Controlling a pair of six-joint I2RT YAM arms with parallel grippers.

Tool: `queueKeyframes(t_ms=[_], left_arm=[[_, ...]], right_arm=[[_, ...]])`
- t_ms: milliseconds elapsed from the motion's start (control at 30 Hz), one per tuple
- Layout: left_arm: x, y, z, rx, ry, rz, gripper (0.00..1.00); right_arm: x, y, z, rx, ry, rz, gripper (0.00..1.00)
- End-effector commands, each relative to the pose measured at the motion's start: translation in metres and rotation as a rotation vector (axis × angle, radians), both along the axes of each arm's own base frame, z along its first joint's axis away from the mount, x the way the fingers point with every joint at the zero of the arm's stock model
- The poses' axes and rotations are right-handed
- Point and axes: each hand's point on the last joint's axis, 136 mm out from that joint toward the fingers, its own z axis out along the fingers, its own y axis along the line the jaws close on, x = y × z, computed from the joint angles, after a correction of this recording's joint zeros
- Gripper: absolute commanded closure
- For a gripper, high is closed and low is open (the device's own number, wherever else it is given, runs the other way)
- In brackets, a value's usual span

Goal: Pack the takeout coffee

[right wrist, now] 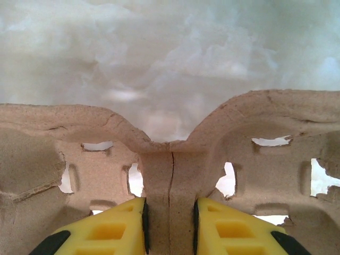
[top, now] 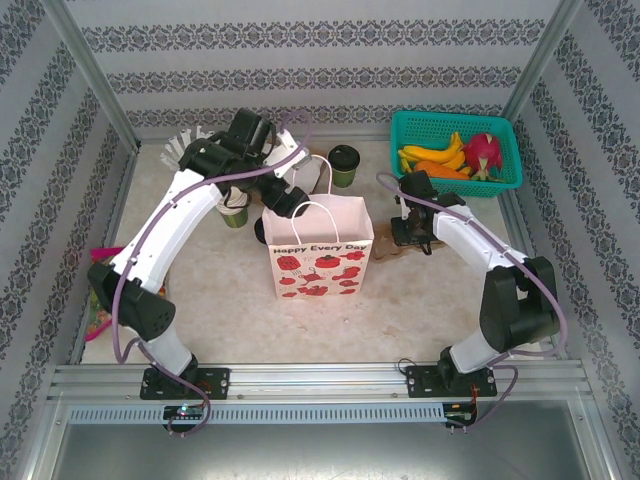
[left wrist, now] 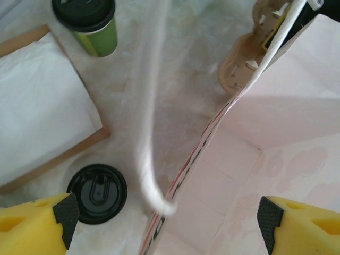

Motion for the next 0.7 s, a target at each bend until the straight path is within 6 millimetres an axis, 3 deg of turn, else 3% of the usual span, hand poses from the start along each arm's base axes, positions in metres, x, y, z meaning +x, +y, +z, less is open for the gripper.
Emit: queueKeyframes(t_ms=[0,167,500,667], left_arm=[[-0.009,-0.006,-0.002,0.044,-0.009,-0.147,0.14],[-0.008,-0.015,-0.003,0.016,0.004,-0.192,0.24],[-0.010,-0.016,-0.015,0.023,0.046,-0.197,0.47],[-0.009,-0.017,-0.014,0.005,0.052,-0.173,0.72]], right_arm=[[-0.004,-0.003,0.004,-0.018,-0.012,-0.020,0.73],[-0.006,-0.008,0.010,-0.034,-0.024,-0.029,0.73],[-0.014,-0.017,0.027,-0.047,-0.046,-0.037,0.73],[-0.017,-0.022,0.038,-0.058,-0.056,-0.047,0.73]])
